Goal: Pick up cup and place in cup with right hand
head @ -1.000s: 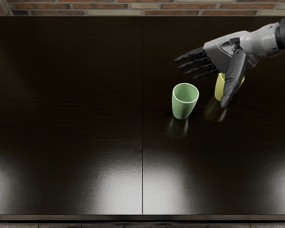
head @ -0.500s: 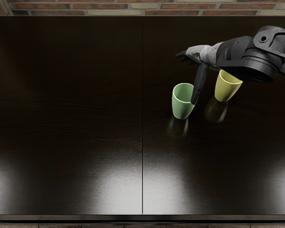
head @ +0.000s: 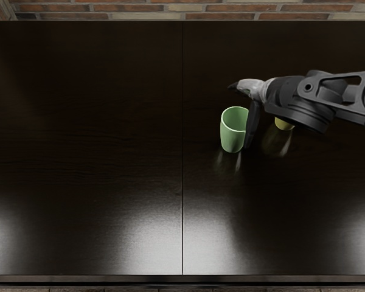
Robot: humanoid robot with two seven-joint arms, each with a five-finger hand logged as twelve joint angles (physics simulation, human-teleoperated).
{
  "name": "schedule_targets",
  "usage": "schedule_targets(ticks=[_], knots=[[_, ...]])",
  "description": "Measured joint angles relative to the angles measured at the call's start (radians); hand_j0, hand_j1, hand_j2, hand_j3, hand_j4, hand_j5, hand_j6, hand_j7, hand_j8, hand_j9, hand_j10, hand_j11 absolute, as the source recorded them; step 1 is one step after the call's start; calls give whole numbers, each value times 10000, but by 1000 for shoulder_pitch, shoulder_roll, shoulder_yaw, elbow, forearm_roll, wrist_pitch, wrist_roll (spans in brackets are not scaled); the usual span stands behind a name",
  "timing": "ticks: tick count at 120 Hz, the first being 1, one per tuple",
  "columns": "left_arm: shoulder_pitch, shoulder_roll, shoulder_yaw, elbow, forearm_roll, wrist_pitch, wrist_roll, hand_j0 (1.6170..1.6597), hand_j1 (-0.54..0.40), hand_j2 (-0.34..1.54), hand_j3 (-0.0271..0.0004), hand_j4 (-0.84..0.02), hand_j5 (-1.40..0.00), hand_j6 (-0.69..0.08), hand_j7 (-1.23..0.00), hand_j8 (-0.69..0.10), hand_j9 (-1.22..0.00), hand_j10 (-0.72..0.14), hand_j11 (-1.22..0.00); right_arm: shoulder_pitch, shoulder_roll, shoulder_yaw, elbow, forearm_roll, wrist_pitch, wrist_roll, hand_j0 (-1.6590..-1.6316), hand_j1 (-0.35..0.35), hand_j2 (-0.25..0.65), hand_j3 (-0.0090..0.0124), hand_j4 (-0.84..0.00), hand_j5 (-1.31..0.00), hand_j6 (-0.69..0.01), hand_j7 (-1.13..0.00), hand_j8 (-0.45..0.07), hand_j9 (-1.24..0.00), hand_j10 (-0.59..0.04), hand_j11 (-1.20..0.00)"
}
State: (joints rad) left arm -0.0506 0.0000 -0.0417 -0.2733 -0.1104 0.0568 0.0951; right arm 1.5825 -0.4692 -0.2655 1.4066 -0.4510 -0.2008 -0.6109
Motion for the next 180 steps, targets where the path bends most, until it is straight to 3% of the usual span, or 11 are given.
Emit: schedule_targets(ticks=[39, 86, 137, 149, 163, 170, 180], knots=[[0, 0, 0, 0, 0, 0, 0, 16581, 3444, 6, 0, -38, -50, -38, -50, -38, -50, -38, -50, -19, 27, -3, 4, -1, -53, 0, -16581, -3102, -57, 0, -346, -431, -356, -428, -349, -430, -342, -429], [0, 0, 0, 0, 0, 0, 0, 16581, 3444, 6, 0, -38, -50, -38, -50, -38, -50, -38, -50, -59, 34, -2, -2, -19, -76, 0, -16581, -2192, -208, 0, -1104, -1417, -1114, -1415, -1108, -1417, -1101, -1416], [0, 0, 0, 0, 0, 0, 0, 16581, 3444, 6, 0, -38, -50, -38, -50, -38, -50, -38, -50, -70, 51, 9, -16, -23, -78, 0, -16581, -1630, -301, 0, -1572, -2026, -1583, -2024, -1577, -2026, -1570, -2025], [0, 0, 0, 0, 0, 0, 0, 16581, 3444, 6, 0, -38, -50, -38, -50, -38, -50, -38, -50, -72, 54, 10, -18, -23, -78, 0, -16581, -1043, -395, 0, -2073, -2660, -2080, -2662, -2074, -2665, -2067, -2664], [0, 0, 0, 0, 0, 0, 0, 16581, 3444, 7, 0, -38, -50, -38, -50, -38, -50, -38, -50, -74, 54, 11, -20, -27, -78, 0, -16580, 106, -571, -6, -3089, -3886, -3033, -3920, -2949, -3914, -3066, -3913], [0, 0, 0, 0, 0, 0, 0, 16581, 3444, 7, 0, -38, -50, -38, -50, -38, -50, -38, -50, -75, 54, 11, -20, -28, -78, 0, -16576, 657, -658, -4, -3619, -4522, -3408, -4579, -2931, -4556, -3564, -4553], [0, 0, 0, 0, 0, 0, 0, 16581, 3443, 7, -1, -38, -51, -38, -50, -38, -50, -38, -50, -76, 53, 12, -21, -26, -78, 0, -16547, 645, -1024, -3, -4140, -5427, -3239, -5396, -2547, -5460, -3248, -5472]])
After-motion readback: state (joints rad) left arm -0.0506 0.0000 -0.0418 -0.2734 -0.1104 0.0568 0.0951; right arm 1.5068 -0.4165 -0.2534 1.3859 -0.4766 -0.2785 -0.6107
